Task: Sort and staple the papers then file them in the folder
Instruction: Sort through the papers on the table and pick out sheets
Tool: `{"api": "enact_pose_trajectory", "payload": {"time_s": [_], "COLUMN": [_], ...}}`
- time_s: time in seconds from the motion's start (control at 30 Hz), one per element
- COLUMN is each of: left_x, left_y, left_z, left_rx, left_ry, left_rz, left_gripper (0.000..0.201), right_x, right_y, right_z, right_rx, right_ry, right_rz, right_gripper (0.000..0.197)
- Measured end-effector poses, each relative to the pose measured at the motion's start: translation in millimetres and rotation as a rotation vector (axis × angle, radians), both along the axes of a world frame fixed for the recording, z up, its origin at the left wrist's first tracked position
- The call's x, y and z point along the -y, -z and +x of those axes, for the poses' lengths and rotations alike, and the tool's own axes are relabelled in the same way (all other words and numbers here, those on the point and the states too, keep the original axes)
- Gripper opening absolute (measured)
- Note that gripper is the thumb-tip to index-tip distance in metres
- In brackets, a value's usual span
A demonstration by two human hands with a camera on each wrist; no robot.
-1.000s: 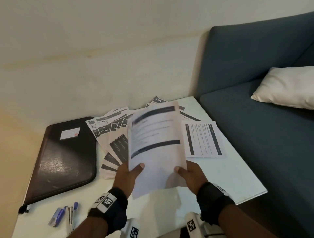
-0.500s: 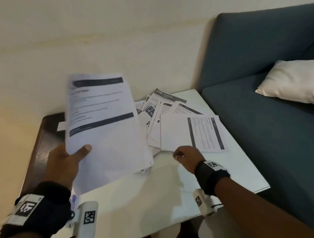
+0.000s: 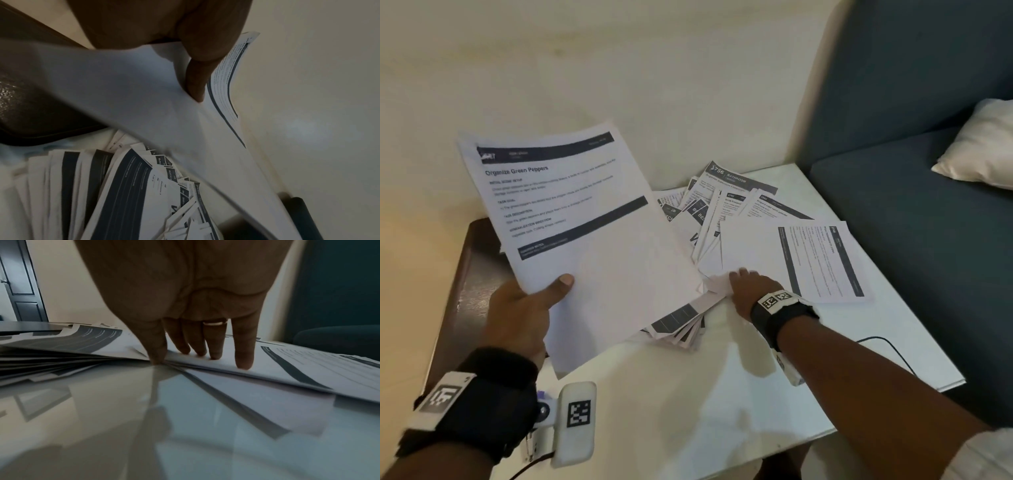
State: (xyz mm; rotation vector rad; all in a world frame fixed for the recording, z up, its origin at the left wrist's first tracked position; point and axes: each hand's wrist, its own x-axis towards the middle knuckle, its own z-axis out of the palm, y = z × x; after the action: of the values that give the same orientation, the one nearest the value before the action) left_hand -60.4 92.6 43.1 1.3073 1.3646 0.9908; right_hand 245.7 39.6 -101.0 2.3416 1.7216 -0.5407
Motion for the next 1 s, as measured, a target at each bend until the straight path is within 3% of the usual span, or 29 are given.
{"api": "enact_pose_trajectory", "payload": {"time_s": [0.17, 0.37, 0.53, 0.63, 0.8, 0.87, 0.93, 1.0], "left_x": [-3, -4, -2, 2, 5, 6, 7, 6], "left_y": [4, 4, 1, -1, -6, -6, -7, -6], "left_z": [-1, 2, 6, 8, 10, 12, 14, 15], "left_rx": [-0.044, -0.094, -0.126, -0.124, -0.154, -0.163, -0.159, -0.18], "left_ry": [-0.022, -0.018, -0.009, -0.005, -0.005, -0.016, -0.028, -0.025], "left_rz": [-0.048, -0.063, -0.043, -0.05, -0.035, -0.04, -0.045, -0.039], "left_gripper": [0.024, 0.014, 0.019, 0.024, 0.027, 0.03, 0.033, 0.033], "right_x": [-2, 9, 58, 104, 163, 174, 177, 176], "right_y": [-18, -38, -44, -46, -53, -52, -49, -45], "right_z": [1, 7, -4, -13, -11, -7, -2, 2], "right_rx": [0.012, -0.044, -0.087, -0.077, -0.211, -0.251, -0.247, -0.262], "right_ry": [0.053, 0.101, -0.163, -0.396, -0.509, -0.495, -0.462, -0.36], "right_rz": [0.048, 0.101, 0.116, -0.059, -0.293, -0.387, -0.445, -0.365], "right_gripper": [0.023, 0.027, 0.029, 0.03, 0.028, 0.043, 0.08, 0.092]}}
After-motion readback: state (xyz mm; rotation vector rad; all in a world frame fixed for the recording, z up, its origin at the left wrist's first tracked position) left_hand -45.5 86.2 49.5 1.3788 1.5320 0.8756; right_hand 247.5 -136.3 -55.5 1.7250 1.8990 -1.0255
